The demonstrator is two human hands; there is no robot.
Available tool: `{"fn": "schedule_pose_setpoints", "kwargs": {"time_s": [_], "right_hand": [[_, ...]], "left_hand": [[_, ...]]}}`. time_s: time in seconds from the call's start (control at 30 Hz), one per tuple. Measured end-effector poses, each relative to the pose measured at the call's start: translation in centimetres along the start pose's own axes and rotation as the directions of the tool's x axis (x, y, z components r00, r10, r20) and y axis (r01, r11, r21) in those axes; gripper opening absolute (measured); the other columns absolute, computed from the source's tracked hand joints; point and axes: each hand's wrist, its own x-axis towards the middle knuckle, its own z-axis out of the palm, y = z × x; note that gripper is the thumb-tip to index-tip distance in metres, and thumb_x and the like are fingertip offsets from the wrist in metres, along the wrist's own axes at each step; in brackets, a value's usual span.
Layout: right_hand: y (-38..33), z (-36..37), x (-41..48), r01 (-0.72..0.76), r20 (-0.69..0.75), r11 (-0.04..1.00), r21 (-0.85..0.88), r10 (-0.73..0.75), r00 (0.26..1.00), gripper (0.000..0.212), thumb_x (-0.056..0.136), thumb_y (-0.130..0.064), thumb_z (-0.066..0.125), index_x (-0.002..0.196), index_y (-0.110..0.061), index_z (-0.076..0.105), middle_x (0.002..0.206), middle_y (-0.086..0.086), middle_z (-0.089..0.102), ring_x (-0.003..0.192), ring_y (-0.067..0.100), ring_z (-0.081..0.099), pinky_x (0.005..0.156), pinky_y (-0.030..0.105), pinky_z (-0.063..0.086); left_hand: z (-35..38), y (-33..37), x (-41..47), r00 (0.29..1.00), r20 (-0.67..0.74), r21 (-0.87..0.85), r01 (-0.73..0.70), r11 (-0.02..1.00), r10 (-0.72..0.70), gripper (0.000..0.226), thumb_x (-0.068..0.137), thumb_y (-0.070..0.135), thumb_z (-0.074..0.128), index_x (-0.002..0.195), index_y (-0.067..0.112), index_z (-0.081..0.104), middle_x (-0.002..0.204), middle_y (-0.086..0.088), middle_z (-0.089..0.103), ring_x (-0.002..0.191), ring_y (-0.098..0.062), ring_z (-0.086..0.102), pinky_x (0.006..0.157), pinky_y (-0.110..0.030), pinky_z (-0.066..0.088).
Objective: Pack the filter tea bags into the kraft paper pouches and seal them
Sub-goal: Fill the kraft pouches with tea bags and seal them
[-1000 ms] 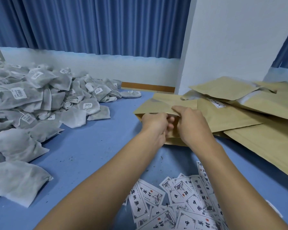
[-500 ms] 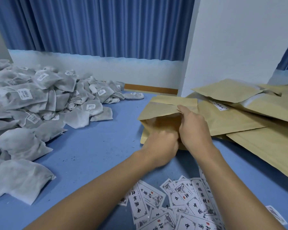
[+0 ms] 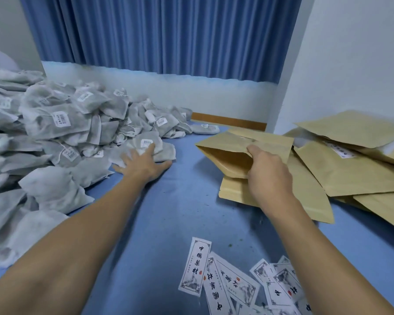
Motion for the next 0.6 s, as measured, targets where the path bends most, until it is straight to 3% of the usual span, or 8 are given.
{"fn": "schedule_pose_setpoints", "kwargs": {"time_s": [0.1, 0.2, 0.27, 0.37, 0.47, 0.53, 0.6], "right_hand": [[-0.2, 0.9, 0.4, -0.001, 0.018, 1.0, -0.002, 0.001, 1.0, 0.059, 0.082, 0.009, 0.039, 0.129, -0.024, 0.054, 0.086, 0.004, 0.046, 0.078, 0.032, 0.045, 0.068, 0.036, 0.04], [-0.3, 1.7, 0.8, -0.003, 0.062, 1.0, 0.021, 0.002, 0.998, 0.06, 0.083, 0.009, 0.036, 0.131, -0.023, 0.053, 0.085, 0.004, 0.044, 0.081, 0.032, 0.045, 0.073, 0.039, 0.044], [-0.2, 2.1, 1.1, 0.008, 0.065, 1.0, 0.029, -0.01, 0.998, 0.06, 0.084, 0.008, 0.035, 0.131, -0.024, 0.053, 0.084, 0.004, 0.045, 0.081, 0.033, 0.047, 0.075, 0.041, 0.046], [-0.1, 2.6, 2.0, 0.027, 0.043, 0.996, 0.086, -0.031, 0.999, 0.063, 0.082, 0.007, 0.034, 0.133, -0.026, 0.053, 0.095, 0.012, 0.06, 0.085, 0.037, 0.052, 0.076, 0.042, 0.049], [0.1, 3.2, 3.1, 0.017, 0.064, 0.99, 0.137, -0.026, 0.998, 0.069, 0.086, 0.004, 0.033, 0.143, -0.032, 0.049, 0.114, 0.015, 0.066, 0.103, 0.039, 0.057, 0.088, 0.043, 0.05], [0.1, 3.5, 3.6, 0.003, 0.056, 0.985, 0.172, -0.013, 0.998, 0.069, 0.088, 0.004, 0.034, 0.145, -0.032, 0.048, 0.119, 0.014, 0.066, 0.108, 0.039, 0.057, 0.092, 0.043, 0.05], [0.1, 4.0, 3.7, 0.006, 0.034, 0.98, 0.198, -0.013, 0.999, 0.068, 0.088, 0.005, 0.034, 0.143, -0.031, 0.051, 0.113, 0.012, 0.069, 0.104, 0.037, 0.058, 0.09, 0.042, 0.05]], "left_hand": [[0.6, 0.2, 0.3, 0.99, -0.102, 0.039, -0.092, 0.995, 0.096, 0.073, 0.078, 0.08, 0.05, 0.14, 0.044, 0.041, 0.148, -0.006, 0.046, 0.139, -0.038, 0.031, 0.105, -0.061, 0.029], [0.9, 1.9, -1.2, 0.923, -0.26, -0.052, -0.308, 0.95, 0.285, 0.039, 0.087, 0.061, 0.058, 0.106, 0.027, 0.063, 0.111, -0.006, 0.067, 0.112, -0.034, 0.056, 0.084, -0.043, 0.045], [1.1, 3.2, -3.0, 0.897, -0.312, -0.096, -0.358, 0.929, 0.313, 0.029, 0.09, 0.056, 0.059, 0.09, 0.027, 0.062, 0.102, -0.005, 0.065, 0.105, -0.031, 0.058, 0.085, -0.043, 0.044], [1.3, 5.0, -5.7, 0.896, -0.392, -0.273, -0.331, 0.903, 0.21, 0.021, 0.09, 0.05, 0.06, 0.09, 0.028, 0.06, 0.106, 0.0, 0.056, 0.108, -0.025, 0.051, 0.1, -0.05, 0.035], [1.3, 6.1, -8.1, 0.872, -0.479, -0.445, -0.341, 0.828, 0.102, 0.022, 0.087, 0.046, 0.068, 0.088, 0.027, 0.057, 0.103, 0.004, 0.052, 0.104, -0.022, 0.05, 0.102, -0.049, 0.035], [1.2, 6.7, -9.8, 0.802, -0.59, -0.522, -0.468, 0.713, 0.095, 0.022, 0.088, 0.039, 0.072, 0.085, 0.023, 0.058, 0.099, 0.004, 0.052, 0.096, -0.023, 0.053, 0.092, -0.045, 0.041], [1.3, 7.1, -11.3, 0.675, -0.727, -0.448, -0.605, 0.658, 0.125, 0.017, 0.088, 0.031, 0.074, 0.086, 0.02, 0.061, 0.102, 0.002, 0.055, 0.096, -0.022, 0.054, 0.086, -0.041, 0.038]]}}
